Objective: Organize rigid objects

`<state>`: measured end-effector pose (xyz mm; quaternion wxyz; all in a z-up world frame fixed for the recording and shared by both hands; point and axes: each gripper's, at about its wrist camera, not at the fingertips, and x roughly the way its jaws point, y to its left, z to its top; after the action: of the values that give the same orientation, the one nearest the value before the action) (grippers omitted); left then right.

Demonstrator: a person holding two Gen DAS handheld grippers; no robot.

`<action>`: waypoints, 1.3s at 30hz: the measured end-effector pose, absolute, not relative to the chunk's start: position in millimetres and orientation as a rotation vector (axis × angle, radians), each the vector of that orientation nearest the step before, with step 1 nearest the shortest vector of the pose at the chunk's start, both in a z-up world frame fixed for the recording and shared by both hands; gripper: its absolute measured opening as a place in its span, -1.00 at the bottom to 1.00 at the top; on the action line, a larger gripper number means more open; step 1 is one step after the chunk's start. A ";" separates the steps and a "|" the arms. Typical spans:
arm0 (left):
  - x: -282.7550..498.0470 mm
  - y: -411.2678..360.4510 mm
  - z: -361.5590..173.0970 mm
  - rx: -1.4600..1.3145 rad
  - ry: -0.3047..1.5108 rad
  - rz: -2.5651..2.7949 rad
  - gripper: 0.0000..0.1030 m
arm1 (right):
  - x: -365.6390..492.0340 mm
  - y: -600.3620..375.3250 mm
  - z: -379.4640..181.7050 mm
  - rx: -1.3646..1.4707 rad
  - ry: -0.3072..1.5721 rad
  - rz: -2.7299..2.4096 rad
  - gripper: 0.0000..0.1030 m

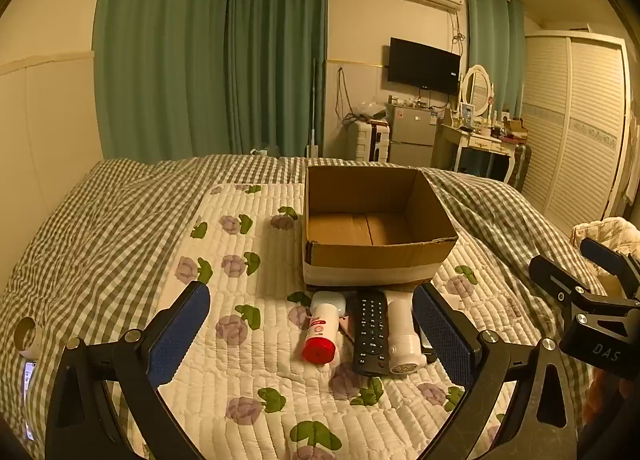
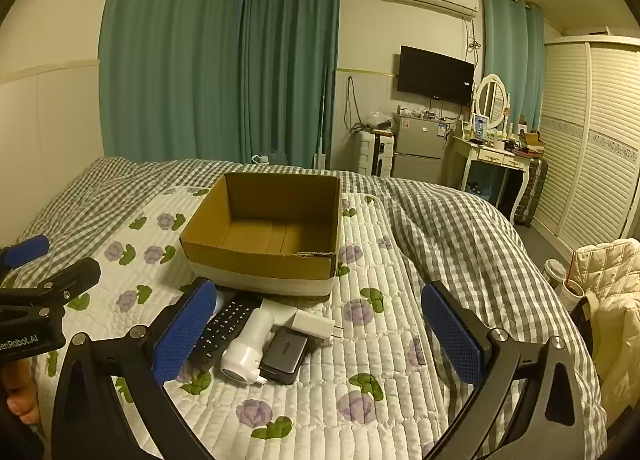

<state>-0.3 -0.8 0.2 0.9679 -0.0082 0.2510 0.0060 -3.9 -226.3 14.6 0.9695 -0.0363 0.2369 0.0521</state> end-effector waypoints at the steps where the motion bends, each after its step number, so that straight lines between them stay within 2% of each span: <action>1: -0.6 -1.3 0.3 -0.016 0.507 0.013 1.00 | -3.7 -226.3 14.6 -0.073 0.481 0.105 1.00; 39: 0.4 0.5 1.8 -0.023 0.502 0.014 1.00 | -4.1 -225.3 12.4 -0.084 0.484 0.101 1.00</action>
<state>0.4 0.5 1.8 0.9686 -0.0116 0.2481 0.0069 -4.1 -225.3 12.4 0.9687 -0.0414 0.2395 0.0502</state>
